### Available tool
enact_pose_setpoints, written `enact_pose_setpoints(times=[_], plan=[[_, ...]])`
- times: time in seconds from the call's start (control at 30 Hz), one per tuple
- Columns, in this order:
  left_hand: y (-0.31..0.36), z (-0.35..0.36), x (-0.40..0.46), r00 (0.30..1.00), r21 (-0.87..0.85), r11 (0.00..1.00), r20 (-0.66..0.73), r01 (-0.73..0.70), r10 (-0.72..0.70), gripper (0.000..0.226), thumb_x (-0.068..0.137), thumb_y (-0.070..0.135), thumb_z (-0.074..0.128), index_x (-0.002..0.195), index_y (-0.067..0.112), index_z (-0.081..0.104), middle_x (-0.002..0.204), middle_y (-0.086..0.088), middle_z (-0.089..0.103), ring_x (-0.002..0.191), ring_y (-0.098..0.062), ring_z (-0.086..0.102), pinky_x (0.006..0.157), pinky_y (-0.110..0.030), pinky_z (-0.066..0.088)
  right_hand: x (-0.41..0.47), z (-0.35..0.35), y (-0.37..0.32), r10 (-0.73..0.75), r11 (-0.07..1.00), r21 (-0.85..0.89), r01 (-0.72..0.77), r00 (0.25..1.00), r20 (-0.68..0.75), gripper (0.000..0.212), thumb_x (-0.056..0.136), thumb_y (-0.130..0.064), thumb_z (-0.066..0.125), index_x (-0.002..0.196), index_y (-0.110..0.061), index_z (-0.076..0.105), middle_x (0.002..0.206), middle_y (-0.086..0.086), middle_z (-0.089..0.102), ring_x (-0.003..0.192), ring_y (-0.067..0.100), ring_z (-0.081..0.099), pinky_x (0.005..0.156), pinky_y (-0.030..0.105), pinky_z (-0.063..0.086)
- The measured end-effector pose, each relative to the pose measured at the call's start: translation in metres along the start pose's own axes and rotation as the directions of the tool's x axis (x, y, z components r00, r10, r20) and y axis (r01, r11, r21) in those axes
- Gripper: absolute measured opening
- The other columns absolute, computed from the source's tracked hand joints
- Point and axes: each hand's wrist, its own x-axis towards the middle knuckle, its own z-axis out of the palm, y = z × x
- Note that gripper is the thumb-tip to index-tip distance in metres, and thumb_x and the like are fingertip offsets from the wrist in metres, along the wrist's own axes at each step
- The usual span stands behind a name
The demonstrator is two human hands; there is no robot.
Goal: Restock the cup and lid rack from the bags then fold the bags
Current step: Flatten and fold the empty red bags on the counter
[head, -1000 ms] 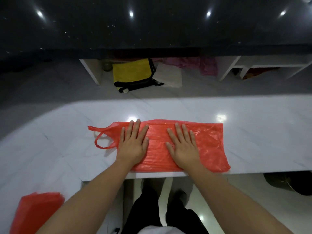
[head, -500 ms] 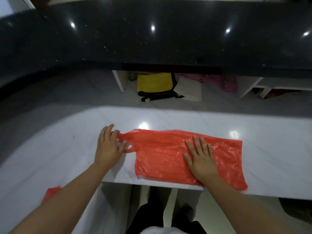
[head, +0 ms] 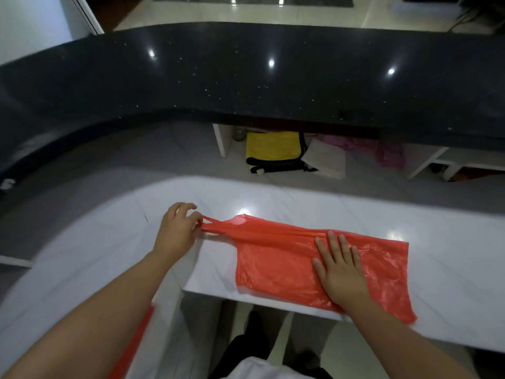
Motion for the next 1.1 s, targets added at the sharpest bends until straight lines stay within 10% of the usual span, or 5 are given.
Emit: enact_pose_setpoints(times=[0.4, 0.67, 0.77, 0.97, 1.1], plan=[[0.027, -0.001, 0.002, 0.871, -0.557, 0.67, 0.308, 0.491, -0.382, 0.071, 0.1, 0.035, 0.06, 0.158, 0.027, 0.02, 0.141, -0.01, 0.057, 0.12, -0.032, 0.061, 0.098, -0.04, 0.049, 0.001, -0.024, -0.022, -0.023, 0.999, 0.027, 0.023, 1.0, -0.007, 0.063, 0.101, -0.059, -0.001, 0.16, -0.035, -0.006, 0.167, -0.001, -0.019, 0.151, 0.018, -0.026, 0.124, 0.047, -0.014], [0.062, 0.008, -0.004, 0.695, -0.794, -0.004, 0.535, 0.609, -0.48, 0.062, 0.081, 0.019, 0.064, 0.14, 0.01, 0.049, 0.127, -0.015, 0.065, 0.115, -0.035, 0.064, 0.105, -0.053, 0.05, 0.016, -0.013, -0.114, -0.258, 0.961, 0.111, 0.252, 0.965, 0.043, 0.062, 0.103, -0.06, 0.006, 0.157, -0.04, -0.013, 0.164, -0.005, -0.029, 0.147, 0.016, -0.036, 0.122, 0.047, -0.017], [0.079, 0.009, 0.001, 0.708, -0.831, -0.038, 0.496, 0.555, -0.503, 0.033, 0.082, 0.02, 0.07, 0.112, 0.009, 0.064, 0.104, -0.011, 0.073, 0.105, -0.04, 0.068, 0.098, -0.052, 0.054, 0.016, -0.001, -0.116, -0.244, 0.968, 0.081, 0.238, 0.967, 0.075, 0.062, 0.102, -0.06, 0.003, 0.157, -0.038, -0.015, 0.163, -0.005, -0.031, 0.145, 0.017, -0.038, 0.122, 0.048, -0.017], [0.111, 0.028, 0.005, 0.708, -0.779, 0.263, 0.302, 0.57, -0.639, 0.074, 0.089, 0.045, 0.073, 0.151, 0.021, 0.039, 0.164, 0.003, 0.018, 0.139, -0.023, 0.044, 0.114, -0.045, 0.042, 0.017, 0.002, -0.113, -0.254, 0.966, 0.077, 0.248, 0.964, 0.077, 0.064, 0.099, -0.063, -0.004, 0.157, -0.038, -0.017, 0.161, -0.006, -0.034, 0.144, 0.015, -0.04, 0.122, 0.047, -0.018], [0.123, 0.031, 0.008, 0.736, -0.868, 0.204, 0.235, 0.452, -0.635, 0.06, 0.085, 0.05, 0.073, 0.134, 0.036, 0.041, 0.135, 0.006, 0.05, 0.115, -0.008, 0.058, 0.103, -0.043, 0.052, 0.017, 0.001, -0.113, -0.242, 0.969, 0.076, 0.236, 0.968, 0.072, 0.063, 0.098, -0.063, -0.007, 0.155, -0.039, -0.019, 0.161, -0.007, -0.035, 0.144, 0.014, -0.041, 0.121, 0.045, -0.02]])
